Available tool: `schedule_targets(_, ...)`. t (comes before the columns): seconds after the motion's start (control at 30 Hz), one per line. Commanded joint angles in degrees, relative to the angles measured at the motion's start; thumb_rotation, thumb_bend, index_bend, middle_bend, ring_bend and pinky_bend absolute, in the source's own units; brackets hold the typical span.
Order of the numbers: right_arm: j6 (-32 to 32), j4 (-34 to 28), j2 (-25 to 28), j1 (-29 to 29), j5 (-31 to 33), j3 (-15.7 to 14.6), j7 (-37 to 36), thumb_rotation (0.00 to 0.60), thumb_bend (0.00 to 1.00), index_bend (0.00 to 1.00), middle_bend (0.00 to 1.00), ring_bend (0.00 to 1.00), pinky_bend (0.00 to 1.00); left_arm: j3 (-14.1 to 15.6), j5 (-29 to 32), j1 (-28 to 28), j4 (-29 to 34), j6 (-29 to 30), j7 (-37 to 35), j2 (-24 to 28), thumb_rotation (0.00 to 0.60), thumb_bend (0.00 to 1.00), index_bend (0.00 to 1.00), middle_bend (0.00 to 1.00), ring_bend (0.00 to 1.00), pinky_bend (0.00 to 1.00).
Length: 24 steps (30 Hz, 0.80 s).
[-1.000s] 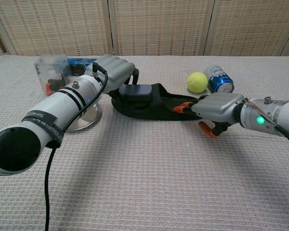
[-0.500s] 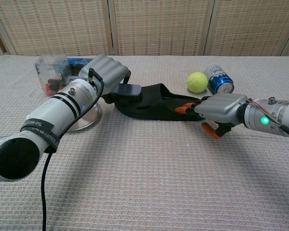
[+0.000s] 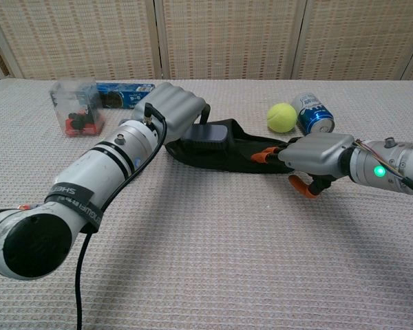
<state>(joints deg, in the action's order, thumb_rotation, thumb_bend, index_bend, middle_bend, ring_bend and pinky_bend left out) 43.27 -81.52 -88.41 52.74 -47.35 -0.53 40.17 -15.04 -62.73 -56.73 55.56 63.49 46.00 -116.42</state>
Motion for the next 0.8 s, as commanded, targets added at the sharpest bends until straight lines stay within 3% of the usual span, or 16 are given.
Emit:
schedule_targets(0.03,0.0,0.0,0.0,0.2,0.1,-0.2,0.0,0.600,0.75,0.00,0.00,0.00,0.00,-0.2,0.0,0.2,-1.9,-0.3,-0.4,-0.9,0.600,0.40,0.40,0.45,0.83,1.00)
schedule_targets(0.23,-0.1,-0.2,0.0,0.6,0.4,-0.4,-0.3,0.600,0.75,0.00,0.00,0.00,0.00,-0.3,-0.2,0.5,-5.5,-0.7,-0.4,-1.8,0.600,0.40,0.40,0.45,0.83,1.00)
schedule_targets(0.53,-0.2,-0.1,-0.6,1.3,0.0,-0.5,-1.2,0.600,0.75,0.00,0.00,0.00,0.00,-0.2,1.0,2.0,-5.5,-1.4,3.4,0.0,0.600,0.40,0.41,0.46,0.83,1.00)
schedule_targets(0.7,2.0,-4.6,3.3,0.5,-2.9,1.0,-4.4,0.600,0.74,0.00,0.00,0.00,0.00,-0.6,2.5,4.2,3.0,0.6,6.6,3.6,0.600,0.41,0.41,0.46,0.84,1.00)
schedule_targets(0.8,3.1,-8.2,7.0,-0.2,-4.7,2.0,-6.7,0.600,0.59,0.00,0.00,0.00,0.00,-0.7,2.8,5.6,8.9,2.4,7.9,6.1,0.600,0.41,0.41,0.46,0.84,1.00)
